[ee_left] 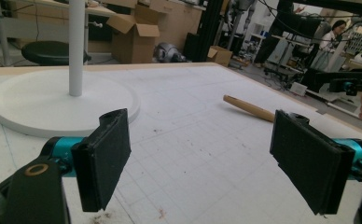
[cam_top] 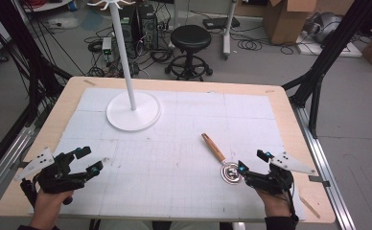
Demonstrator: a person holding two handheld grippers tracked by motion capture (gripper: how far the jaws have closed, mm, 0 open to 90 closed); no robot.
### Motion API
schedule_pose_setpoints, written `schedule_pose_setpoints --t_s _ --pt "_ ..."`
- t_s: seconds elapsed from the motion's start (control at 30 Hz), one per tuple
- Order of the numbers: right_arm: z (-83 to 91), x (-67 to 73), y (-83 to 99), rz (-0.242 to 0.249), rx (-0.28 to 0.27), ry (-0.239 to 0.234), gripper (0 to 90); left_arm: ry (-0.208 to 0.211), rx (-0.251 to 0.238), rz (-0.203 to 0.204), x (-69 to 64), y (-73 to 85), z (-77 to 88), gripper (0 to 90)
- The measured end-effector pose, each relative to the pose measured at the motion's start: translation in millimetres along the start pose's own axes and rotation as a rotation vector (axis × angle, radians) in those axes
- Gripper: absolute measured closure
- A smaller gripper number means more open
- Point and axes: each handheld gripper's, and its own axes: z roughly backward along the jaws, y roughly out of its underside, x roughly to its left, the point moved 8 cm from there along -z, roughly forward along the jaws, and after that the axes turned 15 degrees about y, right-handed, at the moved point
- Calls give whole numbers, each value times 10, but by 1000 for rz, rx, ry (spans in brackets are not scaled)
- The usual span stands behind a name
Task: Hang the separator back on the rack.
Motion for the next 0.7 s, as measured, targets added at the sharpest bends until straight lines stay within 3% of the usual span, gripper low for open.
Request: schedule_pose_setpoints --t_s 0.13,0.23,0.27,0.3,0.53,0.7 --pt "-123 121 -1 -6 28 -46 164 -9 -6 2 -6 -8 -12 206" --pt "-236 244 57 52 66 -68 164 -5 11 -5 -19 10 -40 206" --pt "-326 308 111 89 104 -72 164 -5 15 -5 -20 14 -41 206" --pt "-326 308 111 89 104 -72 164 -4 15 -4 -17 15 -41 206" --pt "-680 403 193 191 183 -5 229 -5 9 3 -9 15 -19 207" --pt "-905 353 271 175 244 11 213 -8 4 9 5 12 2 210"
